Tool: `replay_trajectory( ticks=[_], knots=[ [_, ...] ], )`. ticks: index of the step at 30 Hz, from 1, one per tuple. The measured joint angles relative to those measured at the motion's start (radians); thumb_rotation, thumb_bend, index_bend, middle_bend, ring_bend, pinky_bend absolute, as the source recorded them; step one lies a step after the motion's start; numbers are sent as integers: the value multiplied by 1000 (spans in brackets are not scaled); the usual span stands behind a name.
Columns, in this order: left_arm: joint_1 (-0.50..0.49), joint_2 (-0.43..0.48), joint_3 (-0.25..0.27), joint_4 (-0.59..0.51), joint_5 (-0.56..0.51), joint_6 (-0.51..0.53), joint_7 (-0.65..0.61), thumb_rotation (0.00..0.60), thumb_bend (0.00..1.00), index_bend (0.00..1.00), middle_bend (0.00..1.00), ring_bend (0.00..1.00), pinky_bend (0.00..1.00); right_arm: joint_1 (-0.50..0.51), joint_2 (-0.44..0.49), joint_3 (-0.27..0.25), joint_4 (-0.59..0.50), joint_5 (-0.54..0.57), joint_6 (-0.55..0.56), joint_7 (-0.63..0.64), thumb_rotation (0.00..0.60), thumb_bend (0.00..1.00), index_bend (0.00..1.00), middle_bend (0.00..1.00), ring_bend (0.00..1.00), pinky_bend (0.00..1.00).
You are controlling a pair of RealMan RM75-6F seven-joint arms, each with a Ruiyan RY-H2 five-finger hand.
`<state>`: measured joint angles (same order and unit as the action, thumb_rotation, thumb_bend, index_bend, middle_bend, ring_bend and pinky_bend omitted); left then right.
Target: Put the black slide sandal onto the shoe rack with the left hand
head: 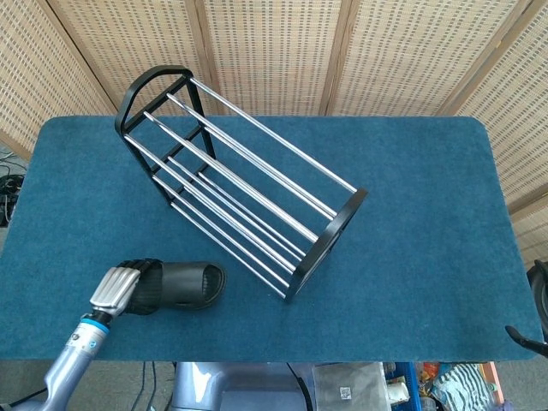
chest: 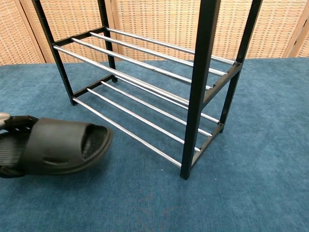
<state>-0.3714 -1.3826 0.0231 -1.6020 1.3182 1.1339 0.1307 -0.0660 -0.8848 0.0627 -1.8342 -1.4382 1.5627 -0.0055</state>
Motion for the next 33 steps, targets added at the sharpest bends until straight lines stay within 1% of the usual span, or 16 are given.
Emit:
replay_trajectory(
  ticks=[3, 5, 8, 11, 15, 18, 22, 25, 28, 33],
  knots=[
    [15, 20, -7, 3, 3, 23, -52, 600, 423, 494, 531, 447, 463, 0, 0, -2, -2, -2, -1, -2, 600, 0, 0, 0, 0, 0],
    [21, 29, -25, 4, -5, 34, -76, 600, 423, 496, 532, 451, 463, 0, 1, -3, -3, -4, -2, -3, 600, 0, 0, 0, 0, 0],
    [17, 27, -69, 2, -37, 44, -89, 600, 423, 497, 533, 453, 463, 0, 1, -4, -5, -7, -2, -3, 600, 0, 0, 0, 0, 0],
    [0, 14, -111, -7, -100, 38, -61, 600, 423, 501, 537, 457, 466, 0, 3, -5, -6, -6, -2, -1, 600, 0, 0, 0, 0, 0],
    [-34, -11, -163, -34, -216, 29, 49, 600, 423, 506, 540, 460, 468, 1, 6, -3, -5, 0, -6, 5, 600, 0, 0, 0, 0, 0],
    [-70, -40, -204, -60, -335, 37, 180, 600, 423, 506, 540, 461, 469, 3, 7, -2, -4, 3, -11, 10, 600, 0, 0, 0, 0, 0],
    [-133, -99, -264, -86, -530, 65, 375, 600, 423, 506, 540, 463, 471, 4, 10, -2, -3, 5, -15, 16, 600, 0, 0, 0, 0, 0],
    [-190, -162, -313, -86, -649, 94, 469, 600, 426, 506, 540, 463, 471, 5, 12, -3, -2, 5, -16, 21, 600, 0, 0, 0, 0, 0],
    [-239, -220, -354, -64, -703, 117, 508, 600, 431, 506, 540, 463, 471, 6, 13, -3, -1, 5, -20, 23, 600, 0, 0, 0, 0, 0],
    [-281, -290, -396, 6, -737, 127, 506, 600, 431, 506, 540, 463, 471, 7, 15, -4, -2, 7, -25, 27, 600, 0, 0, 0, 0, 0]
  ],
)
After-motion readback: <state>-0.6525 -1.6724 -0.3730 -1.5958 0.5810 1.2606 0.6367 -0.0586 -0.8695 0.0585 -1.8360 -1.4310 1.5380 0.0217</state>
